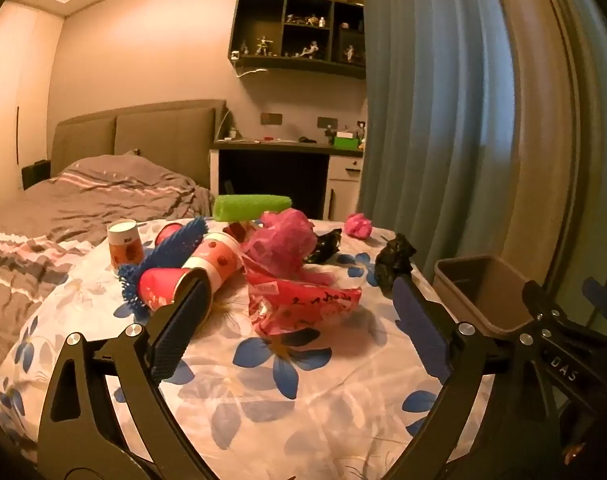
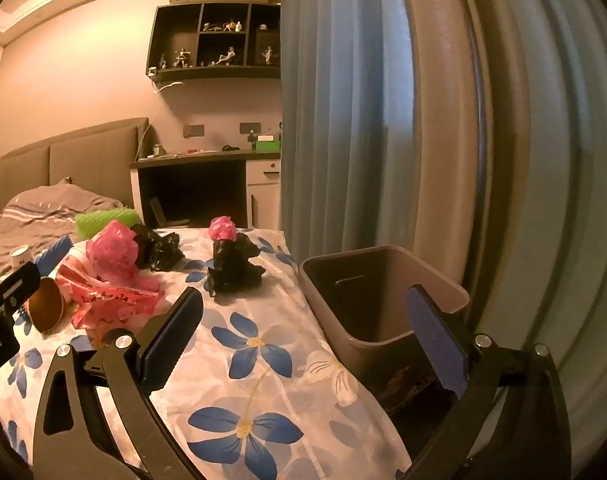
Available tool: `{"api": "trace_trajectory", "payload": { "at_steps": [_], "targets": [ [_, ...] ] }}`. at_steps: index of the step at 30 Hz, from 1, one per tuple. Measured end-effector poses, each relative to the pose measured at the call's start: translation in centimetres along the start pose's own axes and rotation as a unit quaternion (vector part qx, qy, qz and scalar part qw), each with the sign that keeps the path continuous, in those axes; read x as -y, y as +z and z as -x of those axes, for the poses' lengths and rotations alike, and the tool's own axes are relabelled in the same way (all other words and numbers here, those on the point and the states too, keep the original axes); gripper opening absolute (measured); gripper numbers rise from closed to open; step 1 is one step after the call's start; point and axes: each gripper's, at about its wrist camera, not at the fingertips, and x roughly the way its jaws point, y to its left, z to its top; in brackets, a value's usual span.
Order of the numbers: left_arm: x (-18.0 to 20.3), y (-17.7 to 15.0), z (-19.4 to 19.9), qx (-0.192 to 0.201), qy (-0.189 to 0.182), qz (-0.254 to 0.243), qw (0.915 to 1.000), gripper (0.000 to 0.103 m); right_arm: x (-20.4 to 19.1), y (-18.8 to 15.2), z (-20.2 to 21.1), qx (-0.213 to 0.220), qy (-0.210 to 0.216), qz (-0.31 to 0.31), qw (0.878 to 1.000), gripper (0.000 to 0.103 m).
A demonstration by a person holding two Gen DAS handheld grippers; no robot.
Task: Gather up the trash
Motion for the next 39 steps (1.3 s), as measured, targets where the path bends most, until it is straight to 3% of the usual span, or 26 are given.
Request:
{"api": "trace_trajectory", "payload": {
  "at_steps": [39],
  "targets": [
    [0.43, -0.52, -0.38, -0.003, -0.005, -0.001, 1.0000, 0.092, 0.70, 0.32, -0.25, 0.004, -0.002, -0.006, 1.000, 0.098]
  ]
}}
